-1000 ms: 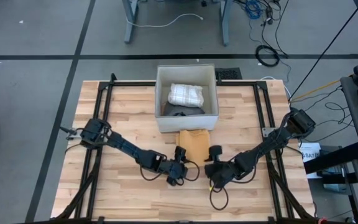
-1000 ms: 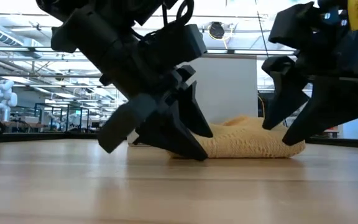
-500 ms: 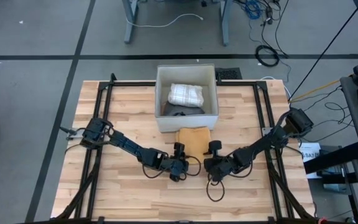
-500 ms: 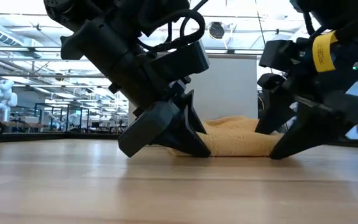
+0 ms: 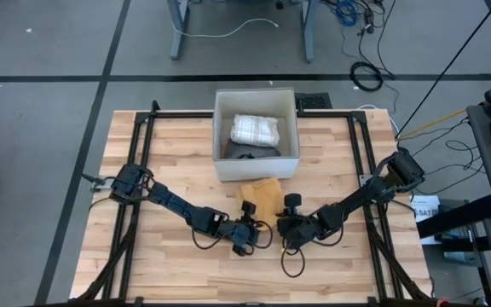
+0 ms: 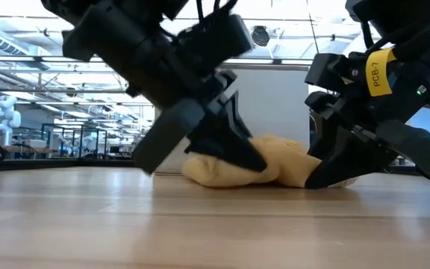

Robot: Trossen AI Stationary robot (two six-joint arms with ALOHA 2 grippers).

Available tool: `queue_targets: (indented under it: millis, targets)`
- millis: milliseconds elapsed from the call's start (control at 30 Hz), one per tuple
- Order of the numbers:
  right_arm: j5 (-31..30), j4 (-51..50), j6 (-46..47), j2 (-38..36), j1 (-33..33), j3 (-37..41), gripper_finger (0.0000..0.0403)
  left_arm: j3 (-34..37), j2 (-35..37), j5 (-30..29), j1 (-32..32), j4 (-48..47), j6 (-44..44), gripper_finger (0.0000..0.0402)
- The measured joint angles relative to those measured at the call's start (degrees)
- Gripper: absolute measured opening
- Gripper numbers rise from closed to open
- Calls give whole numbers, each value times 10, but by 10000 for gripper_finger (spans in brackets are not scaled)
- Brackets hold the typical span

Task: Fold towel
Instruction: Put the folded orange towel into the laundry organizer

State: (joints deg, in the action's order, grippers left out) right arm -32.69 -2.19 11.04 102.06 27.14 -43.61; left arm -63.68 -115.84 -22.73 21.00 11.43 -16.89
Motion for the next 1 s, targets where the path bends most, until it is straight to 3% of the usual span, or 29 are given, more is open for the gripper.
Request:
queue_targets:
  millis: [300, 400, 500, 600, 733, 1000]
  targets:
    - [3, 31, -4, 2, 13, 0, 110, -37, 37, -11, 18, -67, -12, 26]
    - [-11, 34, 0, 2, 19, -2, 80, -62, 45, -22, 26, -124, -18, 26]
    - [-12, 28, -15, 2, 26, -14, 24, -96, 45, -30, 34, -192, -19, 26]
    - [-13, 0, -37, 1, 33, -45, 15, -127, 45, -45, 44, -255, -22, 26]
    - [-40, -110, -55, -4, 33, -126, 13, -169, 51, -109, 58, -340, -50, 26]
    - [-139, -485, -46, -8, 33, -374, 7, -284, 89, -266, 65, -526, -95, 26]
